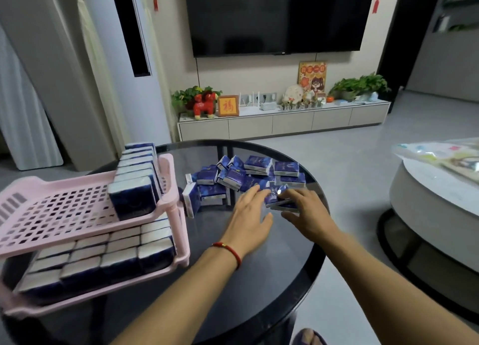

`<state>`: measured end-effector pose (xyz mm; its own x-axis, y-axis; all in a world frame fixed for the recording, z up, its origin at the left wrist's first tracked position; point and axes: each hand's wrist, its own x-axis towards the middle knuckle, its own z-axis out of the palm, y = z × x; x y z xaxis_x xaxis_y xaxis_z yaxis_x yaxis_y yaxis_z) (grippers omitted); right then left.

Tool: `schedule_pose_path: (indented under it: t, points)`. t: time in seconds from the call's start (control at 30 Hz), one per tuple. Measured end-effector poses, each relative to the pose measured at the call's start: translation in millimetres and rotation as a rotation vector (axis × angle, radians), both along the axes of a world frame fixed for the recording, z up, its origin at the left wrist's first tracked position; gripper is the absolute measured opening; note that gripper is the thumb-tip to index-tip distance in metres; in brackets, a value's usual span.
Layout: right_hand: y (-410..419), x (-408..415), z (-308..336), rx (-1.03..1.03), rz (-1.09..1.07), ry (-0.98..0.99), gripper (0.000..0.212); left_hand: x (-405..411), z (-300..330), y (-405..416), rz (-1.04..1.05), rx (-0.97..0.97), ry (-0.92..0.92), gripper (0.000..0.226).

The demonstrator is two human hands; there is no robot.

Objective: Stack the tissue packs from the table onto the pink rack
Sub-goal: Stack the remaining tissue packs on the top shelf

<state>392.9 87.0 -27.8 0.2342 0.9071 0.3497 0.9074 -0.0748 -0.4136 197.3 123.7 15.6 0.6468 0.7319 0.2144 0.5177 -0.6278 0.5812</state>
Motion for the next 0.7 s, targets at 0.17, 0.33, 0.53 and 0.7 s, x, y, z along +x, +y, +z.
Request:
schedule_pose_path:
  t: [0.17, 0.33, 0.53, 0.7]
  points:
    - [-11, -10, 5, -0.060, 0.167, -0.021, 0.034, 15, -10, 13, -0.052, -0.057, 0.069, 0.052]
    - [-11, -10, 5, -0.079, 0.112, 0.117, 0.046, 13, -17, 11, 0.037, -0.047, 0.022, 0.042]
    - [-4, -10, -2, -0.171, -0.046, 0.064, 0.056, -7, -19, 0, 0.206, -0.246, 0.066, 0.089]
    - [-14, -7, 18, -0.130, -0.024, 0.306, 0.062, -35, -14, -9, 0.248, -0.287, 0.012, 0.056]
